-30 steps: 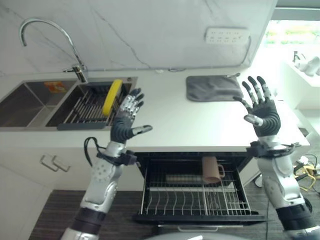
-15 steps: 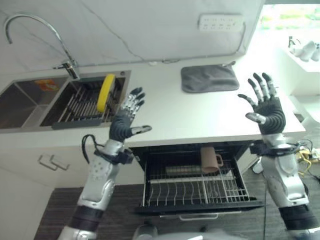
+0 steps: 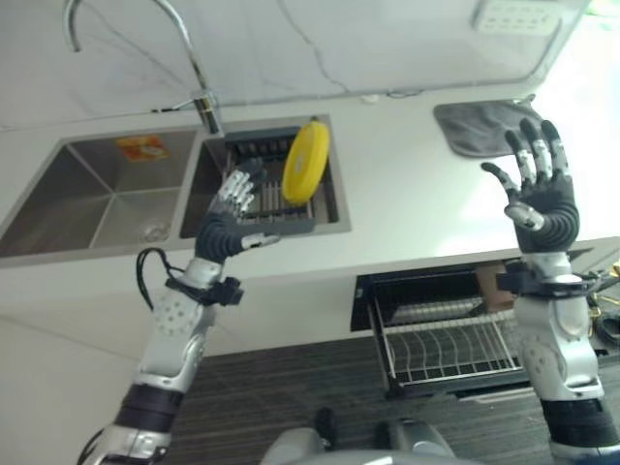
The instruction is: Place the dishes in the dishwasher.
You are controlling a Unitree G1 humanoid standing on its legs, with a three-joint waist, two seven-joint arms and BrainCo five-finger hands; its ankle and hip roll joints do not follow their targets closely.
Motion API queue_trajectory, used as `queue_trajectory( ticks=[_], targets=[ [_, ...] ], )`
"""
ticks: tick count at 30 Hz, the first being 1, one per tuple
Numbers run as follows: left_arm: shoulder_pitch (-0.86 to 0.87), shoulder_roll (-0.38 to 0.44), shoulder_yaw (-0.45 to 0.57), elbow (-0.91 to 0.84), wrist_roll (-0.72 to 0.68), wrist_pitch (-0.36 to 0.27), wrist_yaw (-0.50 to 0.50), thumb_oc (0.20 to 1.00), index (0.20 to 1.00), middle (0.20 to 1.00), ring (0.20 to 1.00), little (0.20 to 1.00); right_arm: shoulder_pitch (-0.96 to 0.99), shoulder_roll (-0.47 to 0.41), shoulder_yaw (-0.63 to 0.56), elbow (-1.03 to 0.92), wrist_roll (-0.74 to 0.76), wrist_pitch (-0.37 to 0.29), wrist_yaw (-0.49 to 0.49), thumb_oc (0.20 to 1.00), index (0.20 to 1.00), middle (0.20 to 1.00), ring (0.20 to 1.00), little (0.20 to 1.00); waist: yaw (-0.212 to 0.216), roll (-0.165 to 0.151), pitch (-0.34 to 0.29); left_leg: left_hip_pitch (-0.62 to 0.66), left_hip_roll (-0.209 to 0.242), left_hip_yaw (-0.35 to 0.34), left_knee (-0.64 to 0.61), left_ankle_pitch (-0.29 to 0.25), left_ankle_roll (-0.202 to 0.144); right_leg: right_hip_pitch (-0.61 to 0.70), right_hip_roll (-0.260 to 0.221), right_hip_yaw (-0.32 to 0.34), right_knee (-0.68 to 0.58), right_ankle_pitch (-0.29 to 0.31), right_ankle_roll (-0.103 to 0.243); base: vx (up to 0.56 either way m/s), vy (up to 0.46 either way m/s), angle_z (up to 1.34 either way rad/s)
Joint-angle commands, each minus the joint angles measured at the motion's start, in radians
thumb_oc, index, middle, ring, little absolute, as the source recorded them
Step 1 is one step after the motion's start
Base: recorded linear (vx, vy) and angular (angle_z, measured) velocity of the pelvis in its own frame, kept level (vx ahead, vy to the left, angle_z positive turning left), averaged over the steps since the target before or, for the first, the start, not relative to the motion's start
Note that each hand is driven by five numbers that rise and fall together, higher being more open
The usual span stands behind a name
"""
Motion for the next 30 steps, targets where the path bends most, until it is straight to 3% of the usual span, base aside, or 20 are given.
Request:
queue_trajectory(
  ticks=[1, 4, 5, 8, 10, 11, 15, 19, 22, 26, 30],
  targets=[
    [-0.036, -0.001, -0.011, -0.052, 0.021, -0.043, 0.045, 1.0, 1.0, 1.0, 1.0, 1.0, -0.074, -0.022, 0.013, 0.036, -0.01, -0.091, 0.01, 1.0, 1.0, 1.0, 1.0, 1.0, -0.015, -0.021, -0.071, 0.025, 0.024, 0.027, 0.06, -0.093, -0.075, 0.099, 0.007, 0.041, -0.202, 0.041, 0.018, 0.02, -0.057, 0.12],
    [-0.001, -0.023, 0.001, -0.056, 0.011, -0.071, 0.016, 1.0, 1.0, 1.0, 1.0, 1.0, -0.077, -0.034, 0.015, 0.044, 0.0, -0.101, 0.016, 1.0, 1.0, 1.0, 1.0, 1.0, -0.004, -0.032, -0.07, 0.0, 0.01, 0.021, 0.149, -0.122, -0.079, 0.131, -0.01, 0.05, -0.271, 0.056, 0.001, 0.06, -0.031, 0.2],
    [0.04, -0.03, 0.007, -0.072, 0.029, -0.077, 0.007, 1.0, 1.0, 1.0, 1.0, 1.0, -0.063, -0.029, 0.014, 0.038, 0.006, -0.113, 0.022, 1.0, 1.0, 1.0, 1.0, 1.0, 0.002, -0.041, -0.061, -0.061, 0.019, 0.028, 0.282, -0.107, -0.1, 0.169, -0.022, 0.064, -0.319, 0.079, -0.017, 0.08, -0.004, 0.08],
    [0.047, -0.029, 0.007, -0.072, 0.028, -0.083, 0.003, 1.0, 1.0, 1.0, 1.0, 1.0, -0.06, -0.022, 0.019, 0.037, 0.003, -0.118, 0.018, 1.0, 1.0, 1.0, 1.0, 1.0, 0.003, -0.04, -0.06, -0.082, 0.03, 0.025, 0.306, -0.096, -0.105, 0.18, -0.02, 0.071, -0.335, 0.089, -0.02, 0.06, 0.029, 0.0],
    [0.05, -0.03, 0.012, -0.068, 0.016, -0.088, 0.006, 1.0, 1.0, 1.0, 1.0, 1.0, -0.063, -0.005, 0.032, 0.036, -0.03, -0.119, 0.01, 1.0, 1.0, 1.0, 1.0, 1.0, 0.005, -0.031, -0.065, -0.075, 0.055, 0.01, 0.251, -0.072, -0.106, 0.184, -0.02, 0.085, -0.342, 0.089, -0.02, 0.14, 0.162, 0.0],
    [0.048, -0.026, 0.023, -0.067, 0.003, -0.086, 0.014, 1.0, 1.0, 1.0, 1.0, 1.0, -0.074, 0.0, 0.049, 0.035, -0.052, -0.112, -0.004, 1.0, 1.0, 1.0, 1.0, 1.0, 0.009, -0.017, -0.074, -0.056, 0.082, -0.05, 0.124, -0.02, -0.119, 0.187, -0.016, 0.114, -0.347, 0.083, -0.017, 0.14, 0.177, -0.03],
    [0.042, -0.031, 0.023, -0.067, 0.005, -0.071, 0.01, 1.0, 1.0, 1.0, 1.0, 1.0, -0.076, -0.008, 0.054, 0.013, -0.063, -0.095, -0.029, 1.0, 1.0, 1.0, 1.0, 1.0, 0.008, -0.01, -0.077, -0.066, 0.133, -0.096, 0.034, 0.065, -0.149, 0.204, -0.024, 0.147, -0.355, 0.071, -0.013, 0.14, 0.194, -0.31],
    [0.038, -0.032, 0.014, -0.057, 0.002, -0.07, -0.008, 1.0, 1.0, 1.0, 1.0, 1.0, -0.079, -0.024, 0.059, -0.003, -0.067, -0.08, -0.051, 1.0, 1.0, 1.0, 1.0, 1.0, 0.005, 0.002, -0.074, -0.083, 0.171, -0.104, -0.006, 0.111, -0.163, 0.227, -0.04, 0.157, -0.361, 0.06, -0.008, 0.17, 0.26, -0.24],
    [0.045, -0.028, 0.01, -0.046, -0.009, -0.061, -0.017, 1.0, 1.0, 1.0, 1.0, 1.0, -0.075, -0.029, 0.058, 0.005, -0.046, -0.08, -0.053, 1.0, 1.0, 1.0, 1.0, 1.0, 0.008, 0.006, -0.075, -0.052, 0.158, -0.115, -0.019, 0.061, -0.152, 0.232, -0.064, 0.156, -0.363, 0.062, 0.004, 0.19, 0.292, -0.19],
    [0.038, -0.02, 0.011, -0.059, 0.005, -0.029, -0.028, 1.0, 1.0, 1.0, 1.0, 1.0, -0.04, -0.025, 0.029, -0.017, -0.022, -0.079, -0.029, 1.0, 1.0, 1.0, 1.0, 1.0, 0.004, 0.011, -0.084, 0.005, 0.149, -0.089, -0.055, 0.034, -0.145, 0.218, -0.109, 0.108, -0.362, 0.077, 0.037, 0.15, 0.225, -0.15],
    [0.038, -0.009, 0.015, -0.059, 0.004, -0.009, -0.028, 1.0, 1.0, 1.0, 1.0, 1.0, -0.027, -0.012, 0.024, -0.029, -0.013, -0.064, -0.023, 1.0, 1.0, 1.0, 1.0, 1.0, 0.007, 0.01, -0.094, 0.038, 0.13, -0.092, -0.079, 0.019, -0.129, 0.197, -0.136, 0.111, -0.362, 0.1, 0.062, 0.09, 0.127, -0.23]
  ],
)
